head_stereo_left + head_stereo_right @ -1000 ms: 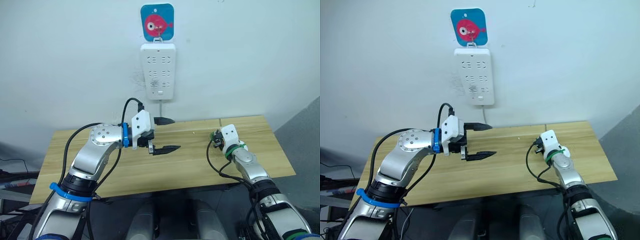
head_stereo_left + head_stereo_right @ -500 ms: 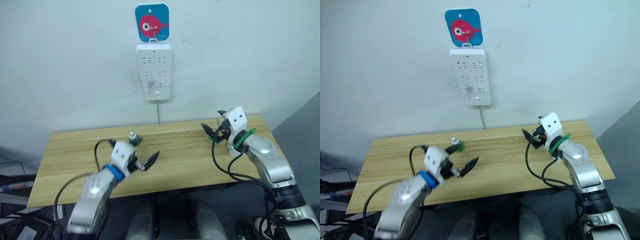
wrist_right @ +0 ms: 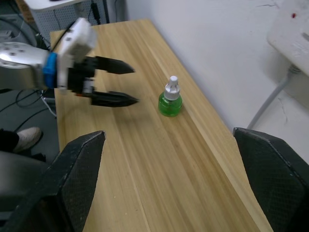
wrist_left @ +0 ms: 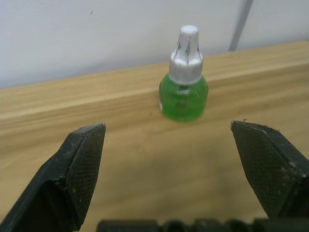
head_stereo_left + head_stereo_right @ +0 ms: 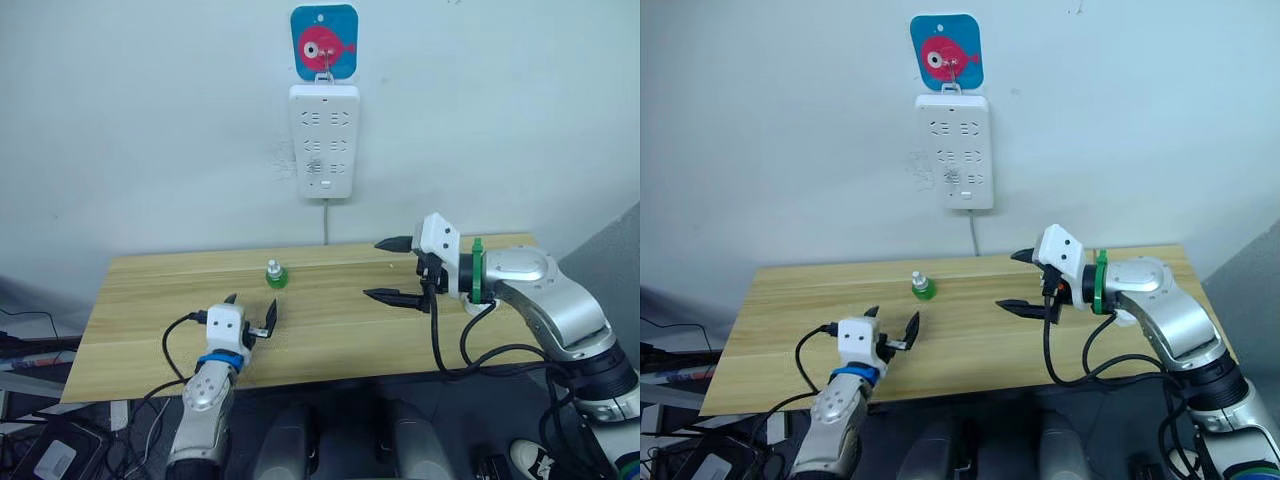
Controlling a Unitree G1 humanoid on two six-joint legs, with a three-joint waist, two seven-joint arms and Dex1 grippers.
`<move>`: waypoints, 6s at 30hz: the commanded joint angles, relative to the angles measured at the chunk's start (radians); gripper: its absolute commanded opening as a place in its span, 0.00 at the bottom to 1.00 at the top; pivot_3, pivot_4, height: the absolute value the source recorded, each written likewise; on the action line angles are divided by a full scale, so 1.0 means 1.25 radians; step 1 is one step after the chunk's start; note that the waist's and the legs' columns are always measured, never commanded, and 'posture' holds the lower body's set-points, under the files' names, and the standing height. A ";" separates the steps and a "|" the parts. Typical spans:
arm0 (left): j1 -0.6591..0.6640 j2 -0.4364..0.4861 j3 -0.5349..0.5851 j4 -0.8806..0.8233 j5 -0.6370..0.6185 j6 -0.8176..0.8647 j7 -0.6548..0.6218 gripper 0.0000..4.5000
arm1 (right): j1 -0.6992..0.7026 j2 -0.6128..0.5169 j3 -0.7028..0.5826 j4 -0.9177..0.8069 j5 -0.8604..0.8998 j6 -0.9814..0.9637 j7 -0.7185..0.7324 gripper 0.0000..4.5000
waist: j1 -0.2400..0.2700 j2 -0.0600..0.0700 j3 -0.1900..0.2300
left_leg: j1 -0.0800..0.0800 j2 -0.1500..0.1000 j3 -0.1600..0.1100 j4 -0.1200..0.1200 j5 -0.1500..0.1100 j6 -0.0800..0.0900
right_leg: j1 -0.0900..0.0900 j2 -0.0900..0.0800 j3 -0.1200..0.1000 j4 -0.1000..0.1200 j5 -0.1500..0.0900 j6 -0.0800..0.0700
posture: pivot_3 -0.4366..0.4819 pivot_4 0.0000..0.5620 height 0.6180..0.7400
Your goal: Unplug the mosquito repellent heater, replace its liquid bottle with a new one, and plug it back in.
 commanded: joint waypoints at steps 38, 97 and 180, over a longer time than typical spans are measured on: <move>-0.366 0.024 0.020 0.606 0.016 -0.249 -0.043 0.80 | -0.068 0.027 -0.085 -0.076 0.081 0.219 -0.065 1.00 | -0.007 -0.007 0.024 | -0.001 0.000 0.002 -0.002 -0.002 -0.003 | -0.001 -0.024 -0.034 0.000 0.005 0.008 | 0.24 0.52 1.00; -0.378 0.320 -0.228 -0.353 -0.276 0.427 -0.849 0.49 | -0.107 0.103 -0.010 -0.036 0.132 0.030 0.128 0.23 | -0.004 -0.003 0.044 | -0.001 -0.001 -0.003 -0.010 0.002 -0.011 | 0.000 -0.017 -0.043 -0.003 0.006 0.009 | 0.39 0.40 1.00; -0.345 0.319 -0.191 -0.297 -0.282 0.436 -0.800 0.49 | -0.025 0.248 -0.007 -0.086 0.010 0.044 -0.169 0.83 | 0.018 -0.003 0.025 | 0.000 0.012 0.001 0.001 0.008 -0.017 | -0.001 0.001 -0.031 0.003 0.011 0.001 | 0.37 0.32 1.00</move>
